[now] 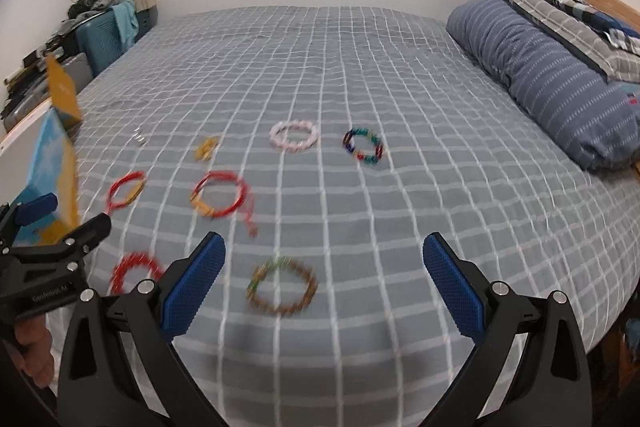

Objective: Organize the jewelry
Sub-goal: 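Grasp the yellow beads with the left tool while the right grasps the multicolour bracelet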

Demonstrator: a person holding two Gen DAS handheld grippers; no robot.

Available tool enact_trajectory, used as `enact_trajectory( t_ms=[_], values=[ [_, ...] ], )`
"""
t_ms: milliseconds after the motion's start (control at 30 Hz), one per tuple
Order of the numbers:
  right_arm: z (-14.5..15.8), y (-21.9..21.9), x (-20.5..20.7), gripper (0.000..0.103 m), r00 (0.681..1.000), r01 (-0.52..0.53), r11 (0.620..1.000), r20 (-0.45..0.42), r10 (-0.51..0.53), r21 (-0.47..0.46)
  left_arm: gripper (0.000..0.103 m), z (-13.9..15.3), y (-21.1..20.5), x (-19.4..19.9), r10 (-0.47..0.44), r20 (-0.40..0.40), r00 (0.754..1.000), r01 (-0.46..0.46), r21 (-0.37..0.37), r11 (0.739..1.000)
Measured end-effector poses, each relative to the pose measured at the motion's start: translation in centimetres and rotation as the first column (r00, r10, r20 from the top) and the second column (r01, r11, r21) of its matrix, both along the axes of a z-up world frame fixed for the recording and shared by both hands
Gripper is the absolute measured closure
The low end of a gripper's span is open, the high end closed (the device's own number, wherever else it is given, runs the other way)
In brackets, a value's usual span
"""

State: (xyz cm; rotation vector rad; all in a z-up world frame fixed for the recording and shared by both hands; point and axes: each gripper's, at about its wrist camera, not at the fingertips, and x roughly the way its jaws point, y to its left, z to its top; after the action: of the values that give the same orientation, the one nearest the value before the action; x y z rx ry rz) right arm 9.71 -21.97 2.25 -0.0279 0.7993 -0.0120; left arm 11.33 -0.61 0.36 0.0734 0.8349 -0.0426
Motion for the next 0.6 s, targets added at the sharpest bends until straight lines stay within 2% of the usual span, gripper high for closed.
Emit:
enact_trajectory(
  t_ms=[133, 267, 333, 433, 533, 600],
  values=[
    [-0.4, -1.2, 5.8, 0.008, 1.0, 0.016, 1.0, -0.026, -0.016, -0.007, 0.006, -0.6, -1.0, 5.5, -0.015, -0.024, 1.0, 0.014, -0.003, 1.0],
    [-2.1, -2.6, 11.8, 0.009, 0.996, 0.045, 0.999, -0.074, -0.046, -0.016, 0.006, -2.7, -2.2, 11.0, -0.025, -0.086, 0.996, 0.024, -0.007, 1.0],
    [-3.3, -3.5, 14.4, 0.015, 0.991, 0.07, 0.997, -0.114, -0.071, -0.014, 0.006, -3.9, -2.7, 13.2, -0.024, -0.119, 0.993, 0.024, -0.006, 1.0],
    [-5.3, -4.8, 18.1, 0.02, 0.979, 0.099, 0.995, -0.178, -0.097, 0.004, 0.006, -5.8, -2.9, 16.1, -0.034, -0.176, 0.984, 0.028, -0.041, 0.999],
    [-7.0, -5.6, 20.3, 0.027, 0.969, 0.116, 0.993, -0.219, -0.114, -0.003, 0.006, -7.7, -3.2, 18.3, -0.02, -0.213, 0.977, 0.015, -0.024, 1.0],
    [-8.1, -6.4, 21.6, 0.029, 0.959, 0.131, 0.991, -0.256, -0.122, 0.02, 0.008, -8.7, -3.3, 19.2, -0.03, -0.253, 0.967, 0.017, -0.05, 0.999]
  ],
)
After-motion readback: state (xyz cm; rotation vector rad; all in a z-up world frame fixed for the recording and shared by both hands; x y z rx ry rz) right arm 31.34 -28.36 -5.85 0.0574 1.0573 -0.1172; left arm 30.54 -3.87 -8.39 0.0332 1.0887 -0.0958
